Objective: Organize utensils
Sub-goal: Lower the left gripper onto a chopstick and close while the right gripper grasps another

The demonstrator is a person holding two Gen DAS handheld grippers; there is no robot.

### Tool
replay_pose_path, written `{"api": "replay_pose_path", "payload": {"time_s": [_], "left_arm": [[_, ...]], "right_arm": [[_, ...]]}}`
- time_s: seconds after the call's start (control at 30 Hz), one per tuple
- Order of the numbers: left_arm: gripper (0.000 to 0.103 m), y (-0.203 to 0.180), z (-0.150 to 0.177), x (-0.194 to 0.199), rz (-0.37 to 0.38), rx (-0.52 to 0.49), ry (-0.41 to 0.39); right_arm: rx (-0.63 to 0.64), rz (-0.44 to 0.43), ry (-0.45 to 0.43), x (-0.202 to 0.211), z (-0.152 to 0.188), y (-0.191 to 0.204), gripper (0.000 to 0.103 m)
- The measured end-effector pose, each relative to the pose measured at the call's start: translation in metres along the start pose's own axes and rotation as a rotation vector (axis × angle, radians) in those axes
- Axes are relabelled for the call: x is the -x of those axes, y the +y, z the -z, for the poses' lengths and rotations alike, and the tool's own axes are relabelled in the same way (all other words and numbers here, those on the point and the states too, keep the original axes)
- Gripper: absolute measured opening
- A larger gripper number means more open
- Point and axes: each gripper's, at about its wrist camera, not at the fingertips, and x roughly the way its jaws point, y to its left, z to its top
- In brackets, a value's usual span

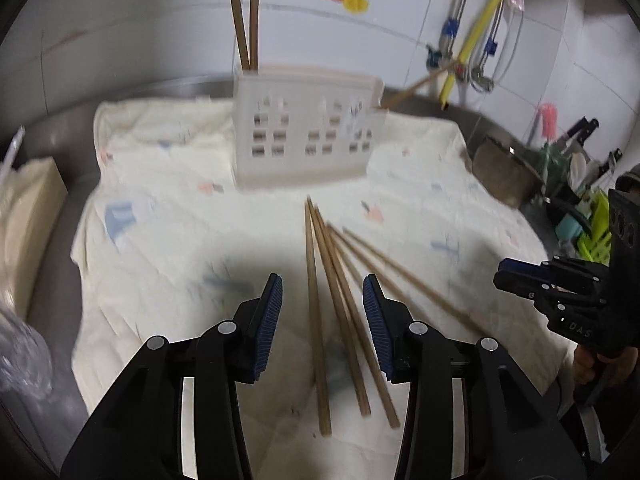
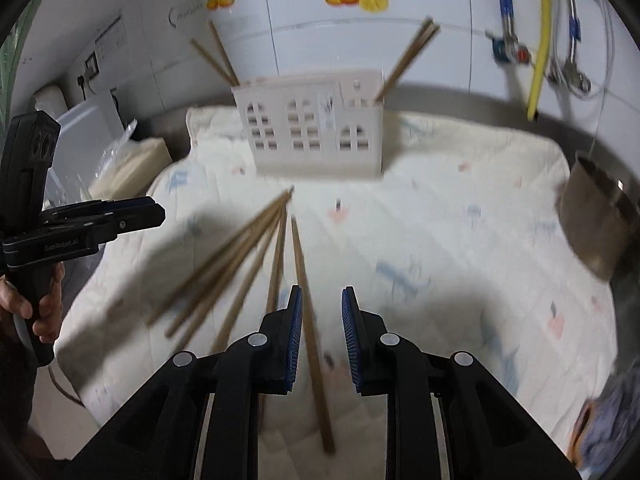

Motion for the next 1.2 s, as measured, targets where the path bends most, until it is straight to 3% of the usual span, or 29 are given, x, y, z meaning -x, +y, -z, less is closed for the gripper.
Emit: {"api": "replay_pose_path", "payload": {"time_s": [0.37, 0.57, 1.2], "left_arm": [[0.042, -0.001, 0.043, -0.017, 0.006, -0.008, 0.099], [0.022, -0.002, 0.048, -0.027, 0.009, -0.017, 0.115], [0.012, -0.002, 0.052, -0.041, -0.020, -0.034, 0.131]], "right_arm": [[0.014, 0.010, 0.079, -0.017, 0.039, 0.009, 0.020], [0.034, 0.027, 0.084, -0.020, 0.041, 0.009, 0.019], [0.035, 0.009, 0.107, -0.028, 0.049, 0.005, 0.011]]}}
